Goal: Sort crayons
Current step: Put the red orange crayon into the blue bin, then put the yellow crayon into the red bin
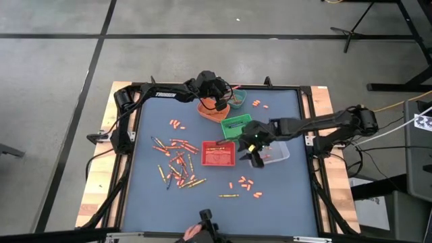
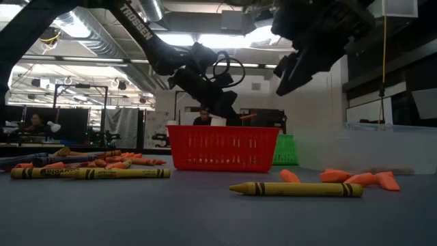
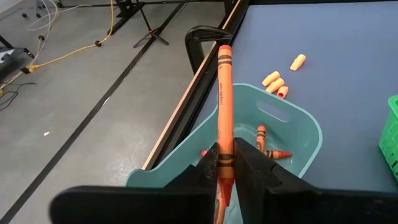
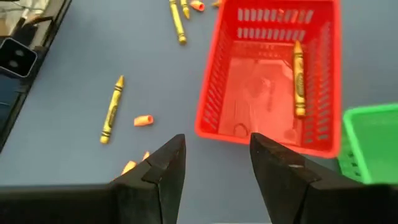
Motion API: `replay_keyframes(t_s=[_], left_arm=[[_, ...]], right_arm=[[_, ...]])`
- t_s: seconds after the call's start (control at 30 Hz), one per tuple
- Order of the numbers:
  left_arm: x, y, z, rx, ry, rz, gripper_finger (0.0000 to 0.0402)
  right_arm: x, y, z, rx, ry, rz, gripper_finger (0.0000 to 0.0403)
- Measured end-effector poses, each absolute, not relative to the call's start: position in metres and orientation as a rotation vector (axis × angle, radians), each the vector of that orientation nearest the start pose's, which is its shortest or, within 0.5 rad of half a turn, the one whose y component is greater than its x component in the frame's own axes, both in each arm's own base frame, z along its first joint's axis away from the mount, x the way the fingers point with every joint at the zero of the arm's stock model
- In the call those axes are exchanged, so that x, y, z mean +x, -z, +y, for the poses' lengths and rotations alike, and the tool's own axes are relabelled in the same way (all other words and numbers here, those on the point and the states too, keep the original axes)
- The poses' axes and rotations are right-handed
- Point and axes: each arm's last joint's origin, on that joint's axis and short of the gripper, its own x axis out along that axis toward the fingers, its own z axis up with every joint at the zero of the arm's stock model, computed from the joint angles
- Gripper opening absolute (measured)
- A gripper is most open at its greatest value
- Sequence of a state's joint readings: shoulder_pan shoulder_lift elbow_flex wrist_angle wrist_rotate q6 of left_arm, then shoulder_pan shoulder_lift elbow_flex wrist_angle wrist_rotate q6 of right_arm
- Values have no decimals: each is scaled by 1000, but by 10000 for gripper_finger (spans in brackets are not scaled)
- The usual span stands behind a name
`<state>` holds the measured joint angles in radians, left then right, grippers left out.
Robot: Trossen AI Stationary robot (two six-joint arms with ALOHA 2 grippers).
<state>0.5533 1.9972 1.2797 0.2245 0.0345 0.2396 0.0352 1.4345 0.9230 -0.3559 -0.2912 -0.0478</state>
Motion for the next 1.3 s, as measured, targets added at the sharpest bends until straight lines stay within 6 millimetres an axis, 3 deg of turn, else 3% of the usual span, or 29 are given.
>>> replay_keyframes(t_s=[0.23,0.43,0.63,0.9,1.07,1.3], left_arm=[[374,-182,230,85,-447,534,83],[377,-182,223,88,-430,530,90],[387,-196,201,108,-377,491,90],[402,-225,138,57,-253,429,90],[415,-225,90,39,-142,437,90],[416,-211,24,-8,0,596,90]], right_arm=[[285,-224,47,1,-381,866,179],[281,-224,66,-27,-442,867,179],[278,-224,81,-32,-482,872,179],[273,-224,94,16,-493,902,179],[272,-223,97,11,-501,904,179],[271,-223,95,10,-497,919,179]])
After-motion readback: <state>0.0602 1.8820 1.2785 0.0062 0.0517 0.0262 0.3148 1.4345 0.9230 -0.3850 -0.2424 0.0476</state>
